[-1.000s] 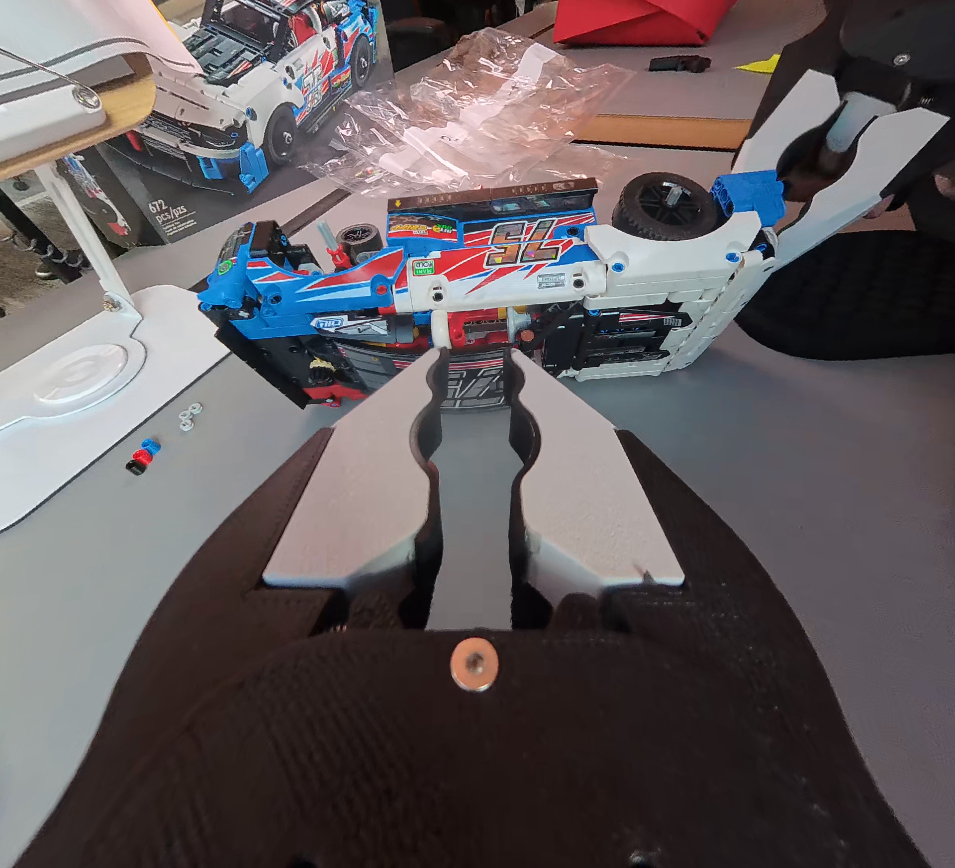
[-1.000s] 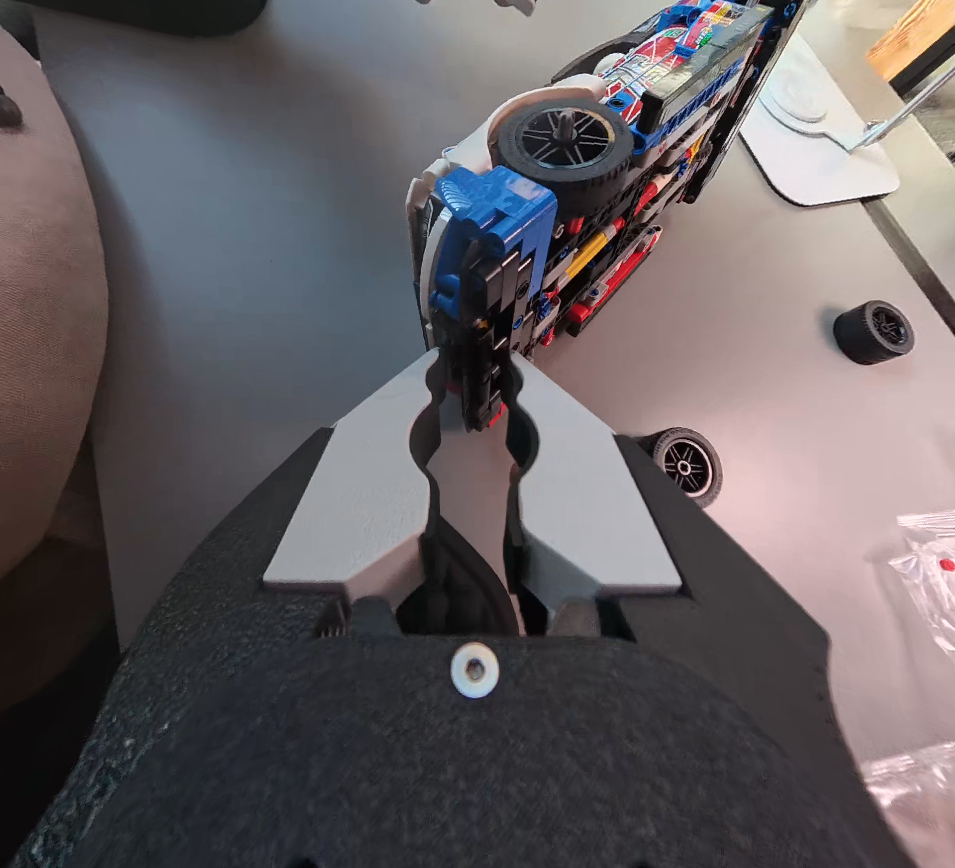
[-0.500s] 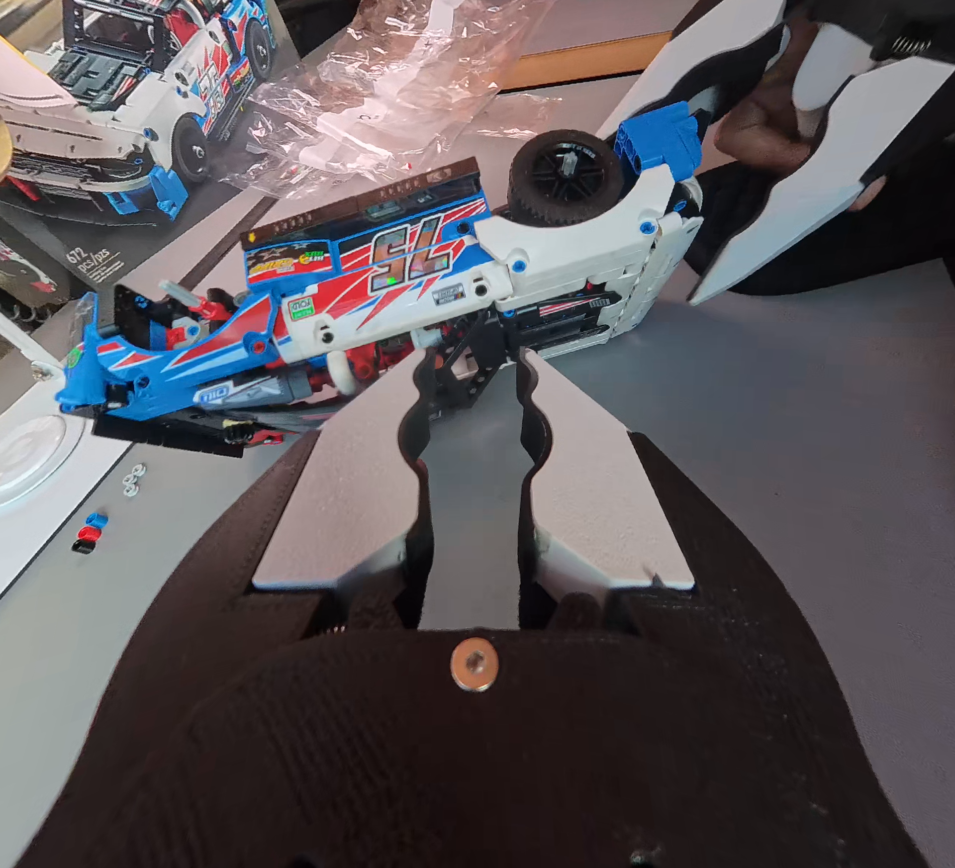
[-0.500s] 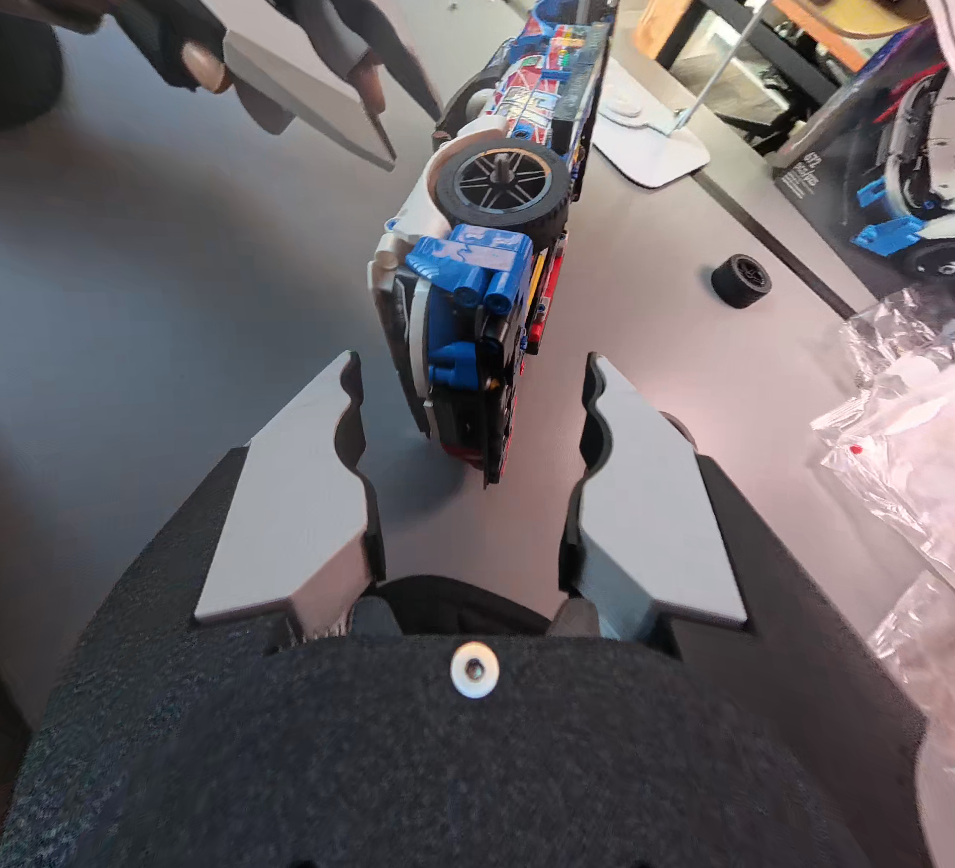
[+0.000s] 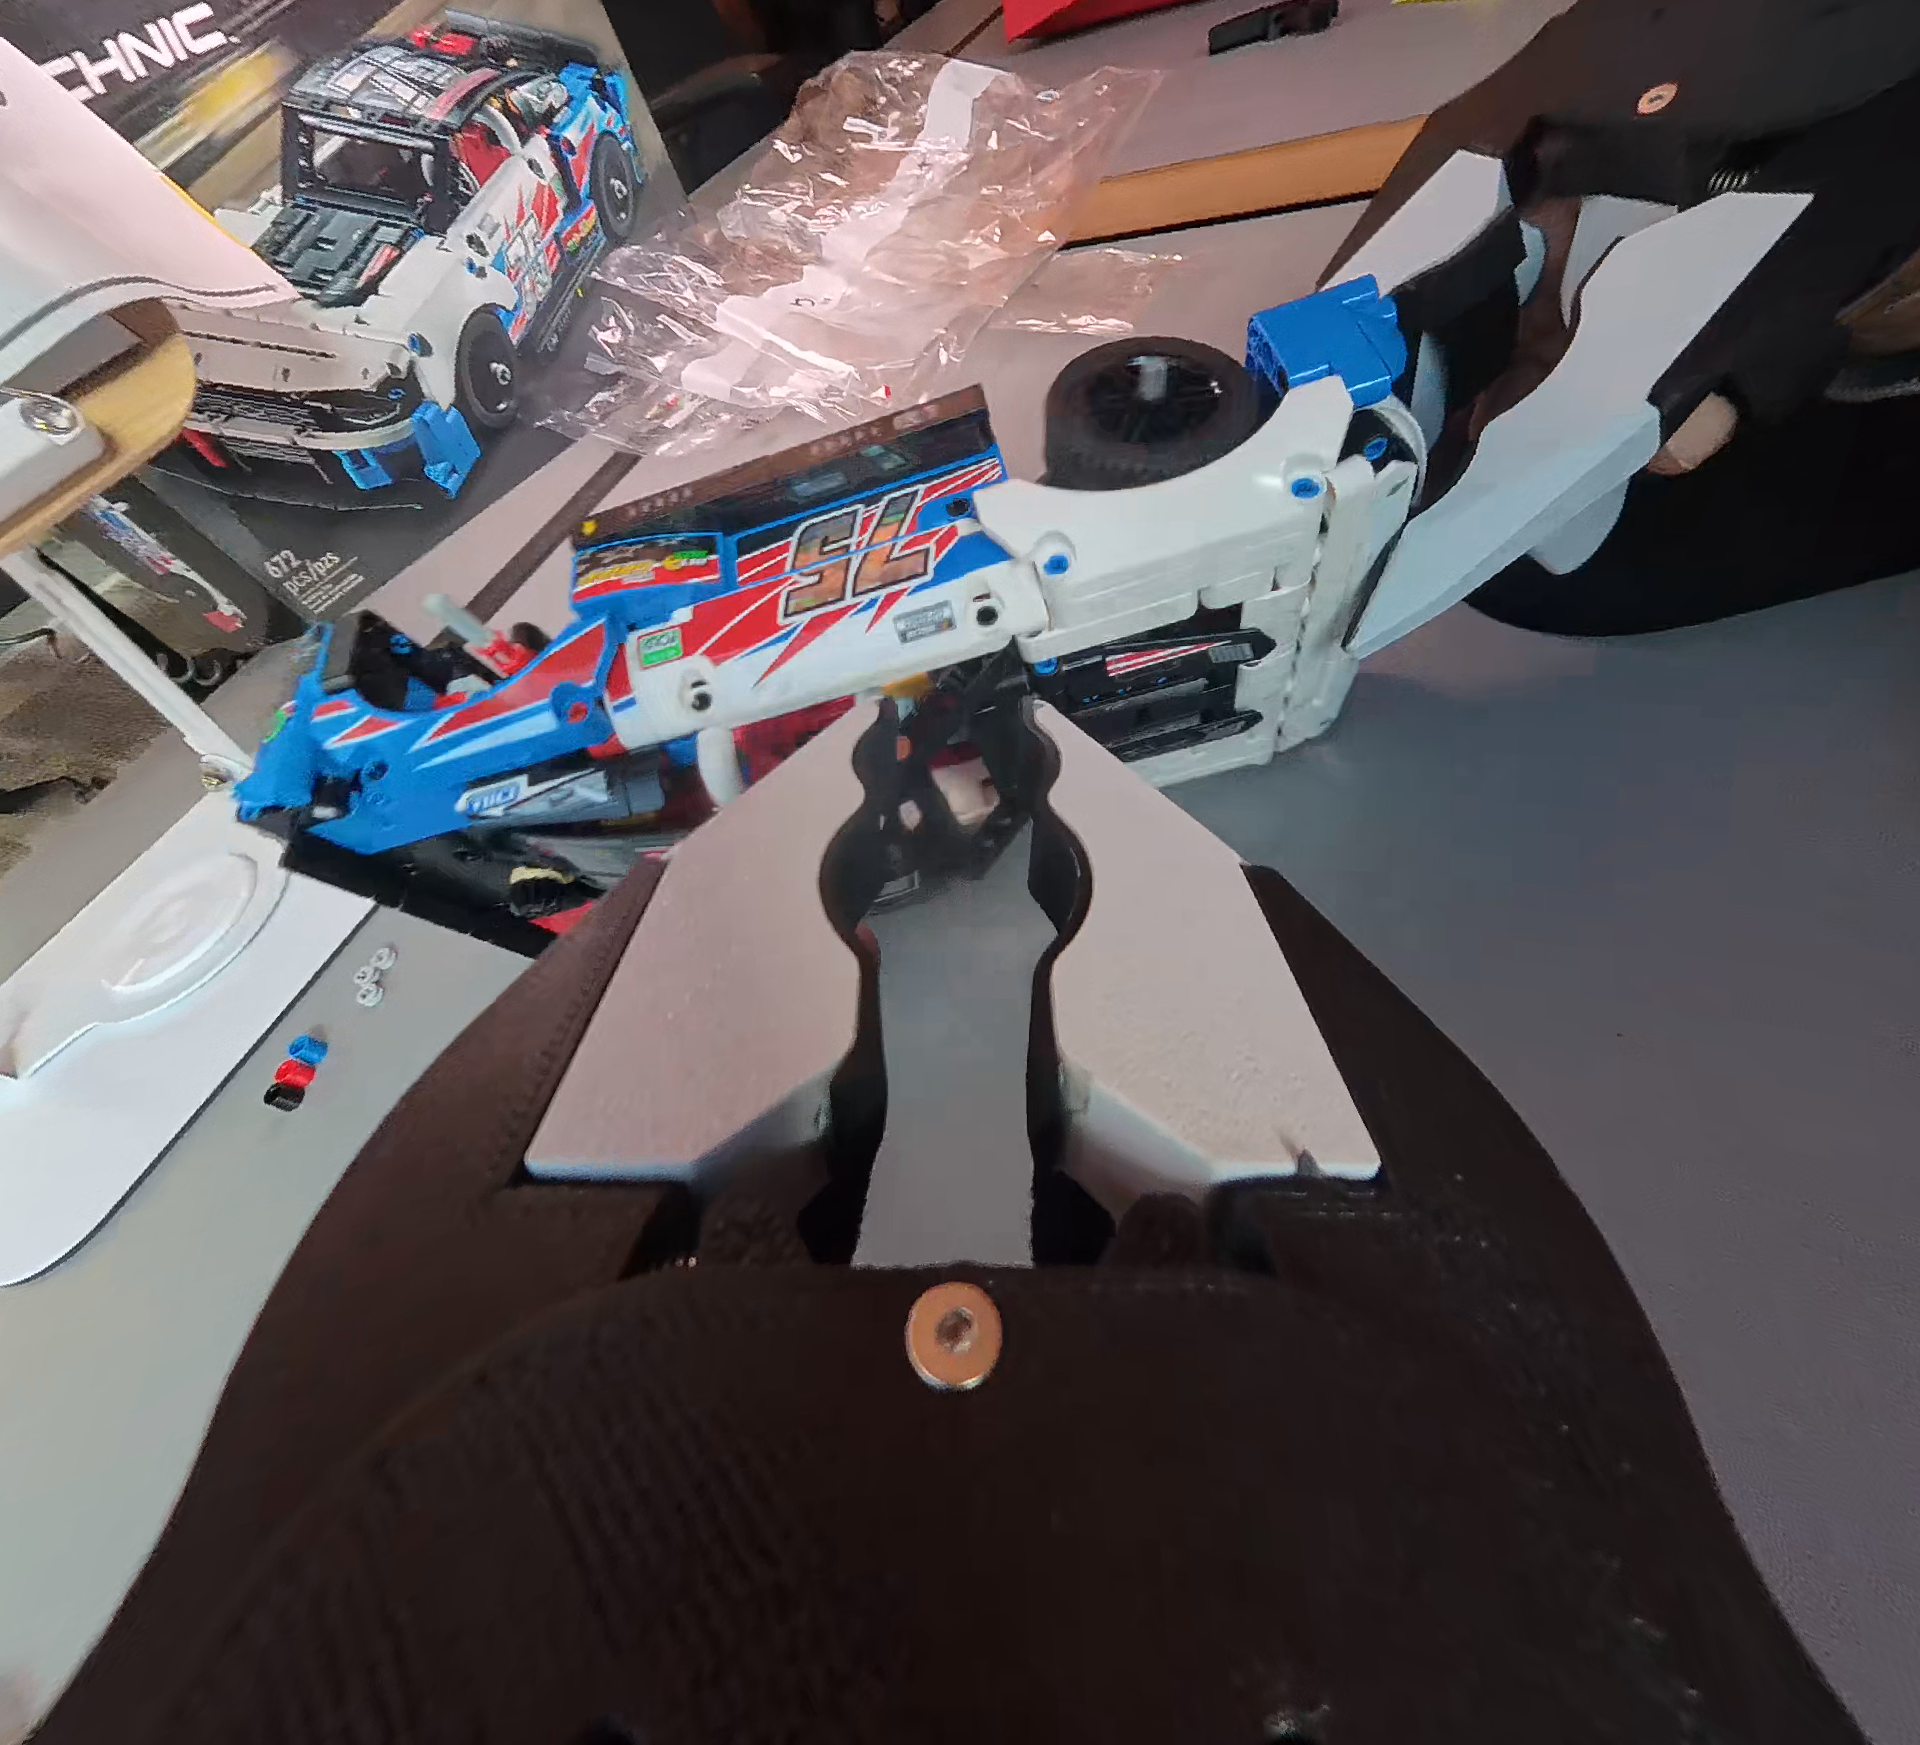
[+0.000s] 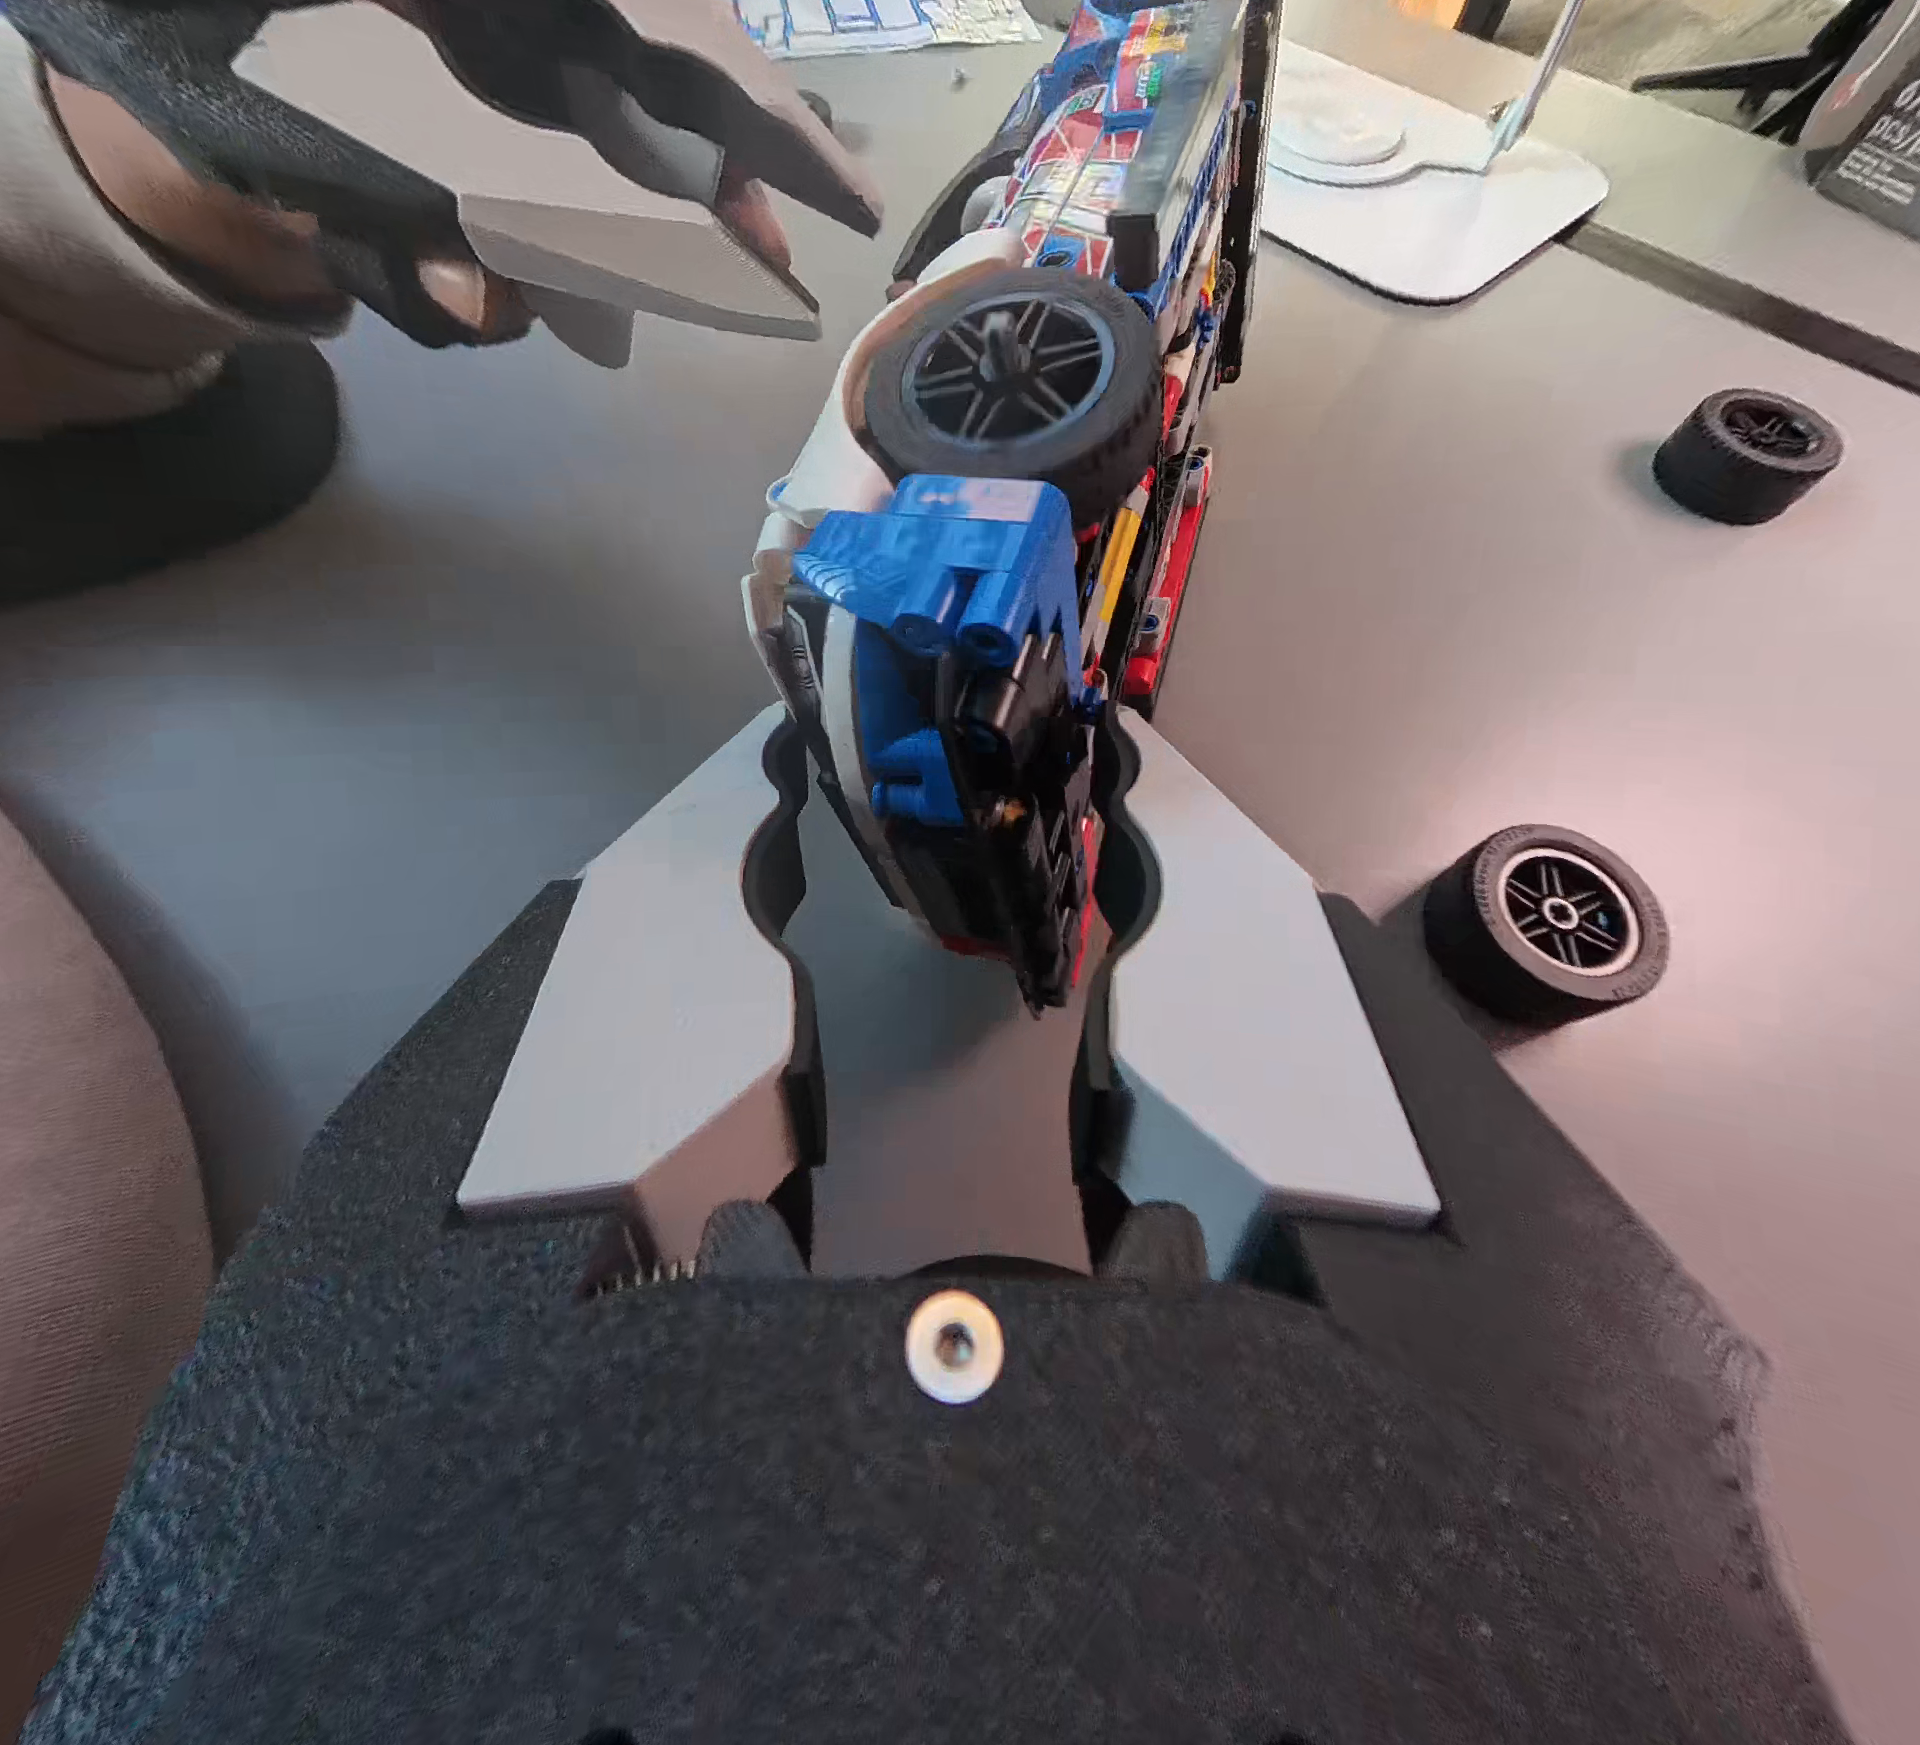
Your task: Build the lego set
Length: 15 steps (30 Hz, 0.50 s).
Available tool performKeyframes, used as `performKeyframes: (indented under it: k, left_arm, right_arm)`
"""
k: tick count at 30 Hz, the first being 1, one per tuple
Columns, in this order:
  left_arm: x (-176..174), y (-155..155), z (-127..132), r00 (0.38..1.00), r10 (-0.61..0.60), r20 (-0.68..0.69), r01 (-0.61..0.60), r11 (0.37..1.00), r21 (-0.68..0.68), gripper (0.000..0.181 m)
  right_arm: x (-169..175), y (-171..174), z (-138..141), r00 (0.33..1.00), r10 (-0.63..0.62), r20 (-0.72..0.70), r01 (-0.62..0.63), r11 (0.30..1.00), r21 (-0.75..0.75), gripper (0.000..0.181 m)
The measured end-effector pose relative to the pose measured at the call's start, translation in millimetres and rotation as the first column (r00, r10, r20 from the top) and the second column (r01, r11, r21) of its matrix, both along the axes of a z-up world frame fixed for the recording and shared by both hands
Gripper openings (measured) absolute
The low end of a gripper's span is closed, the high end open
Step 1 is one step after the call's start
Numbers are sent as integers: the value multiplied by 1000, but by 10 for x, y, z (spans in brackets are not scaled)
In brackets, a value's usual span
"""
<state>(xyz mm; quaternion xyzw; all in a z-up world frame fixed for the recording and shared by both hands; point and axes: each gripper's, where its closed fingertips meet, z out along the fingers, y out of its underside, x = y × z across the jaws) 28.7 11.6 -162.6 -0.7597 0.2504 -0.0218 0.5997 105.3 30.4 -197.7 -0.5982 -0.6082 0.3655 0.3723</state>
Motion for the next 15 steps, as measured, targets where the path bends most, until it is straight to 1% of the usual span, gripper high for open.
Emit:
performKeyframes:
  k: [2, 3, 5, 6, 9, 11, 13, 15]
  left_arm:
    - [-110, -11, 58, 999, 27, 26, -28, 999, 17, 21]
    - [-150, -17, 60, 999, 33, 42, -34, 999, 9, 22]
    - [-185, -36, 8, 998, 24, 62, -22, 999, -33, 26]
    - [-176, -52, -33, 998, 9, 69, -5, 998, -61, 29]
    - [-181, -52, -32, 996, 6, 89, -1, 998, -59, 26]
    - [-183, -50, -38, 998, 5, 66, -1, 998, -64, 26]
    - [-213, -67, -32, 999, 12, 32, -9, 998, -67, 26]
    - [-256, -97, 7, 999, 18, 33, -16, 998, -60, 25]
  right_arm:
    - [31, -54, 43, 1000, 10, 0, -10, 999, -46, 48]
    - [37, -117, 63, 1000, 12, -2, -12, 993, -115, 48]
    - [46, -217, 91, 1000, 0, -1, 0, 982, -187, 48]
    - [50, -262, 90, 1000, -6, 5, 7, 982, -190, 48]
    - [52, -343, 46, 999, -32, 28, 37, 980, -193, 48]
    - [36, -371, 55, 999, -42, 20, 45, 986, -159, 48]
    - [19, -407, 81, 999, -46, 19, 48, 997, -67, 48]
    - [-2, -468, 87, 998, -45, 34, 45, 999, 8, 48]
